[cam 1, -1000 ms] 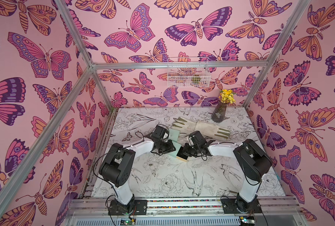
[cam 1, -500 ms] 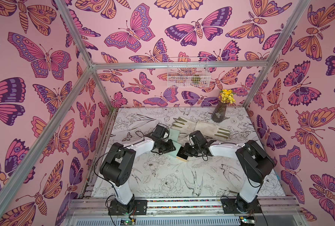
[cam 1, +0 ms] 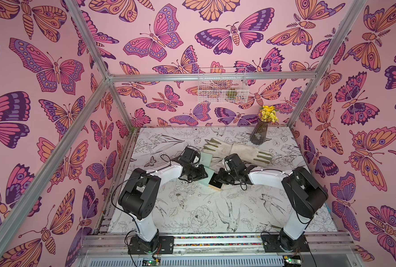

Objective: Place the earrings into the drawer-style jewelry box
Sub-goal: Insert the earring into the inner lining.

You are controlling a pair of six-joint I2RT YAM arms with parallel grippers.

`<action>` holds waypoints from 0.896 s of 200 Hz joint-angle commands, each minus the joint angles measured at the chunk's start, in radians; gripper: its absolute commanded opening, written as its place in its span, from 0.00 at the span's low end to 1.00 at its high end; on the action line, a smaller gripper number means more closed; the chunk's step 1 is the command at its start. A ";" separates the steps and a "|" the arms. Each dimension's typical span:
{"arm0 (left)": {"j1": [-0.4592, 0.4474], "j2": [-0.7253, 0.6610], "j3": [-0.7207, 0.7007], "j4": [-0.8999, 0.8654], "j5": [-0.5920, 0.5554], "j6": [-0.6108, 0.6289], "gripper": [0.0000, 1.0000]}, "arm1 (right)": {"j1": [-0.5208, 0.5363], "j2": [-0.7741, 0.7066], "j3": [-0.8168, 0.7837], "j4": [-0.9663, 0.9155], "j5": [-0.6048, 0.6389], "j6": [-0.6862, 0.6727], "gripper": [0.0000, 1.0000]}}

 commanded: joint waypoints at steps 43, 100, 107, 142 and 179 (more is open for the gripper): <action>-0.003 0.044 -0.002 -0.060 -0.031 0.017 0.28 | 0.012 0.033 0.044 -0.048 -0.005 -0.018 0.18; -0.003 0.051 0.009 -0.061 -0.020 0.016 0.28 | 0.015 0.036 0.055 -0.042 -0.006 -0.025 0.19; -0.003 0.052 0.010 -0.061 -0.019 0.017 0.28 | 0.015 0.032 0.054 -0.044 -0.002 -0.029 0.19; -0.005 0.057 0.015 -0.061 -0.017 0.016 0.28 | 0.015 0.017 0.059 -0.050 0.006 -0.040 0.19; -0.005 0.057 0.015 -0.060 -0.016 0.015 0.28 | 0.017 0.034 0.070 -0.052 -0.007 -0.043 0.19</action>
